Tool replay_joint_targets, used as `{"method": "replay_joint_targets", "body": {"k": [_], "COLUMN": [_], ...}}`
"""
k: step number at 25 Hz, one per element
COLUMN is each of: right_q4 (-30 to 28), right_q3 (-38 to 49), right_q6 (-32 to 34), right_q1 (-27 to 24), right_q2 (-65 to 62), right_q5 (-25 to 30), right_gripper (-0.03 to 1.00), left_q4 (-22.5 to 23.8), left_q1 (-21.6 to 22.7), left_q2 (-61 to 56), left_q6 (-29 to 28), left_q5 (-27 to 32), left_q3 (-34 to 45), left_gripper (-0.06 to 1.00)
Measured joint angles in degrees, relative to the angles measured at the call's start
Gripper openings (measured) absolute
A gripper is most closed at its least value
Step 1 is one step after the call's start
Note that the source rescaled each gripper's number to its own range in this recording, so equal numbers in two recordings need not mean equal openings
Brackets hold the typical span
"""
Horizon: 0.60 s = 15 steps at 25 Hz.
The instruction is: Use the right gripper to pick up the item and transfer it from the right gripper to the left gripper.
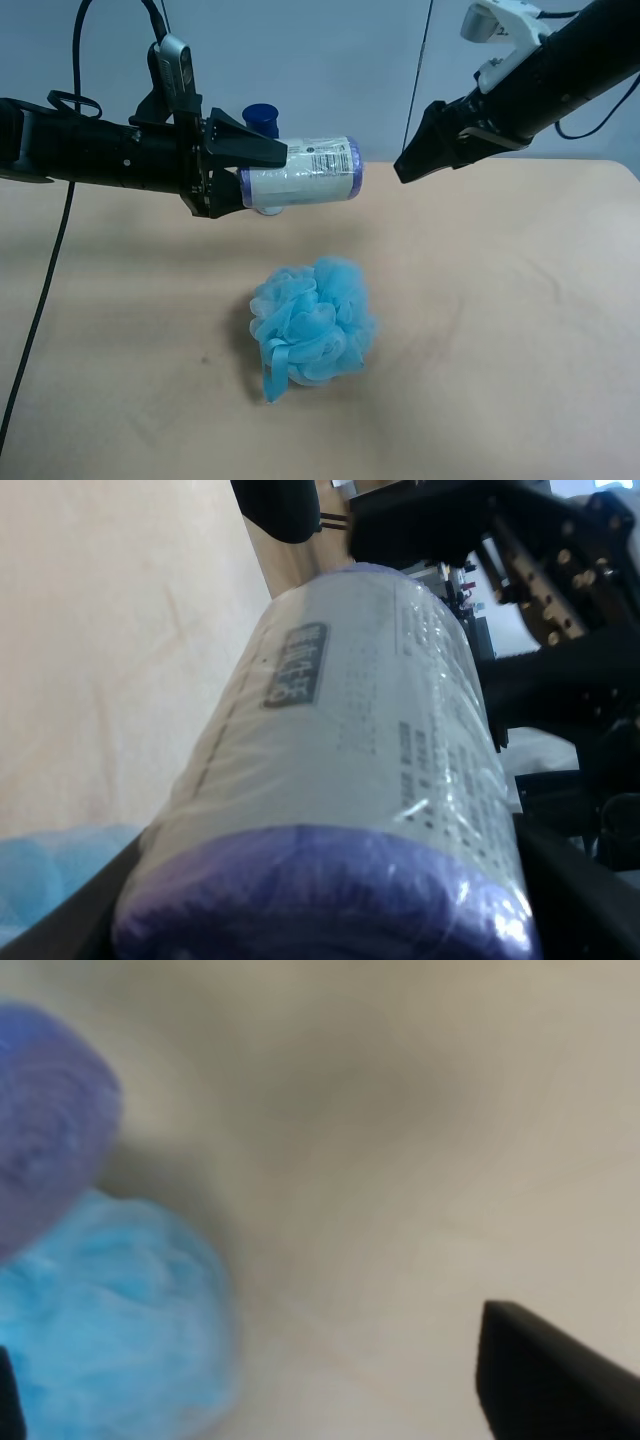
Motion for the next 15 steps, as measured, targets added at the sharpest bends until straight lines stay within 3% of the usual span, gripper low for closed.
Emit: {"method": "replay_joint_targets", "body": {"k": [11,15], "right_q4": [-28.20,-34.03], "right_q3": [0.00,0.00], "right_q6": [17.03,20.81], "right_q1": [0.00,0.00], "right_q2": [-11.32,-15.19], "right_q5": [0.00,4.56], "right_gripper": [0.68,0.89], "left_q4": [0.68,0.81], "left_q1": [0.00,0.00], "left_q2": [0.00,0.00], "left_q6": [0.00,0.00], "left_q5": [0.00,0.00], "left_q3": [0.00,0.00], "left_gripper": [0.01,0.01]}}
